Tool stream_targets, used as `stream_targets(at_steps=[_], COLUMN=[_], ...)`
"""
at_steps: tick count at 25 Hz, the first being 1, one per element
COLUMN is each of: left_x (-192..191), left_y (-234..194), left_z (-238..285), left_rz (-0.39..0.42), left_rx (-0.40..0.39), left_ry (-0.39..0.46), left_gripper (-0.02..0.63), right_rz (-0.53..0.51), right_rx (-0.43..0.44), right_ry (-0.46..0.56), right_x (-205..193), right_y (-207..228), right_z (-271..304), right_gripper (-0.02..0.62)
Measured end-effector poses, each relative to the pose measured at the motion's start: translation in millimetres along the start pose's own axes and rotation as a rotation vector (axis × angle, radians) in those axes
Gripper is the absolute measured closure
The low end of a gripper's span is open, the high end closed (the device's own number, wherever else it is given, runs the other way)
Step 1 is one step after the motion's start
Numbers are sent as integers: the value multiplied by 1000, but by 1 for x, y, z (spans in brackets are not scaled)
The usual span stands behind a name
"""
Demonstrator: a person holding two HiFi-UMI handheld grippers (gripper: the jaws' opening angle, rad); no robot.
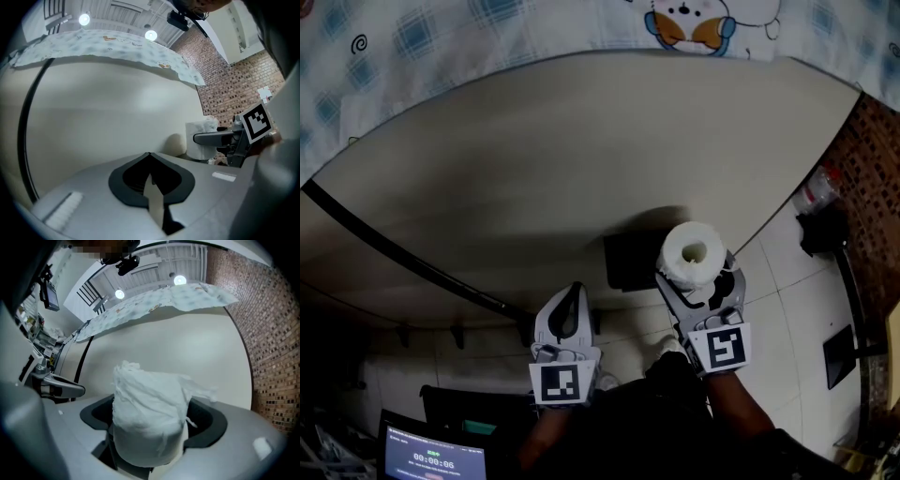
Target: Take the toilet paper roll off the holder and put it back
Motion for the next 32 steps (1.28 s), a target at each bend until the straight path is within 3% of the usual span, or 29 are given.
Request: stream_targets(at_steps=[20, 26, 32], left_x=[-54, -61, -84], left_y=[37, 47, 51], left_z=[-23, -16, -9], left_rz=[69, 80, 117], left_rx=[-81, -113, -133], left_ry=[-103, -114, -189], left_gripper=[591, 522, 511], right_rz=[5, 25, 18], right_rx=[-35, -56, -76], right_ry=[27, 36, 52], right_x=[4, 5, 7], right_y=[-5, 3, 8], right_z=[-52, -53, -54], right_gripper=[147, 147, 147])
Point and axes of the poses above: the fingertips, and each gripper's own axes: z forward along the fingers, y to its right, x out of its top, the point moved 5 cm from there along -z, backward along the fingers, and after that the axes turned 14 degrees about x, right-handed, at the moved point
